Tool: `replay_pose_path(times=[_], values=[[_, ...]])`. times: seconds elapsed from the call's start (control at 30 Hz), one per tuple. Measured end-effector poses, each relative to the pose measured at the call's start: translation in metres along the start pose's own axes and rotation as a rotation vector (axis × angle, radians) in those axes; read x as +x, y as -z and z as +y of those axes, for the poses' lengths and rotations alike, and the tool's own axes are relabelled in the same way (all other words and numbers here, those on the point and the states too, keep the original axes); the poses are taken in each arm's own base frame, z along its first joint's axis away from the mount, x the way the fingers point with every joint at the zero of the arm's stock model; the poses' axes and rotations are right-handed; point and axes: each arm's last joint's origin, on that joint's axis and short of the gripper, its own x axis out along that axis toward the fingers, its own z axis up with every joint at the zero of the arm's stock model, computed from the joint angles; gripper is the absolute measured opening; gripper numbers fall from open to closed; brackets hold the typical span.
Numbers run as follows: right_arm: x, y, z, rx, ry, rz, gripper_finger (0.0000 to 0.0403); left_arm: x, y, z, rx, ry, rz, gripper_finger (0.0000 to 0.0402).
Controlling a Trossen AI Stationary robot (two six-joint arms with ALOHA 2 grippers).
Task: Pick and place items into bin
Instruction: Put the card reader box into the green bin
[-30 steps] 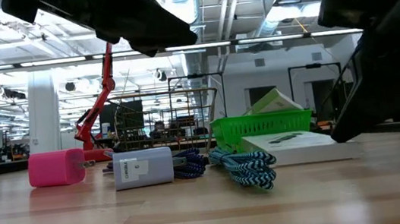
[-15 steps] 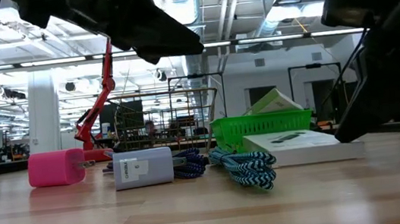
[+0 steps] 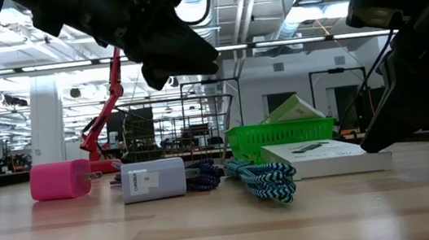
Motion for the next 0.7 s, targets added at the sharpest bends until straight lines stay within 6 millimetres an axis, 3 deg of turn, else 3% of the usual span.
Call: replay_pose_path(times=[0.23,0.43,0.7], values=[[0.000,0.000,0.000,0.001,0.001,-0.006,0.0000,0.023,0.018,0.006,-0.095,0.023,0.034,0.0121],[0.000,0.000,0.000,-0.007,0.002,-0.006,0.0000,0.052,0.036,0.004,-0.188,0.190,0.018,0.0121],[0.000,0.000,0.000,-0.007,0.001,-0.007,0.0000,0.058,0.040,0.004,-0.239,0.213,-0.010,0.0121]])
